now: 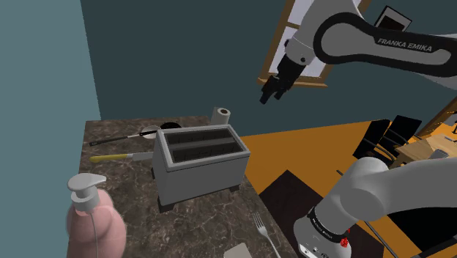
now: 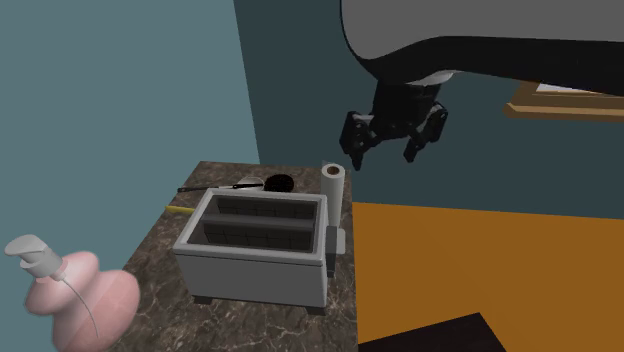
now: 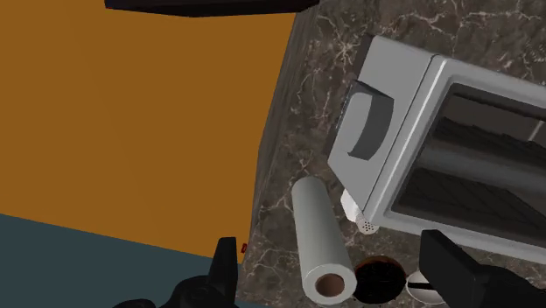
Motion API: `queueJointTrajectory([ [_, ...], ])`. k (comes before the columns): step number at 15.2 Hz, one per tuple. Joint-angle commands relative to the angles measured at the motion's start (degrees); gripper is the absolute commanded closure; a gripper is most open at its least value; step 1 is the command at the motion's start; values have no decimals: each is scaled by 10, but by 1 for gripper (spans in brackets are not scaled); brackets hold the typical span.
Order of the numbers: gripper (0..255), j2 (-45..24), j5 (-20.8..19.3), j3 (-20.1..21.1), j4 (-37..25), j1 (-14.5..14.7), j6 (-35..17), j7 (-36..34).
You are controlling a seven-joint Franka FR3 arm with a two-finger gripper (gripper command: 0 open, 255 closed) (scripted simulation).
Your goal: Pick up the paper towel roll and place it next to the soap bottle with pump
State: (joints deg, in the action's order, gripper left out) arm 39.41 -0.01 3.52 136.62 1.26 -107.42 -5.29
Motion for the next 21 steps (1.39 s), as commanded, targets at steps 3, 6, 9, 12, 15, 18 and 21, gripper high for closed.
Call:
queueJointTrajectory([
  [3, 0, -67, 12, 1, 9, -1, -83, -10],
  [6, 0, -123, 21, 2, 6, 0, -140, -16],
  [9, 0, -182, 30, 3, -4, 1, -194, -21],
  [12, 0, -245, 40, 3, -22, 2, -243, -24],
  [15, 0, -284, 45, 4, -32, 3, -275, -26],
  [18, 0, -300, 45, 5, -25, 4, -298, -26],
  [21, 0, -317, 45, 6, -19, 4, -321, -26],
])
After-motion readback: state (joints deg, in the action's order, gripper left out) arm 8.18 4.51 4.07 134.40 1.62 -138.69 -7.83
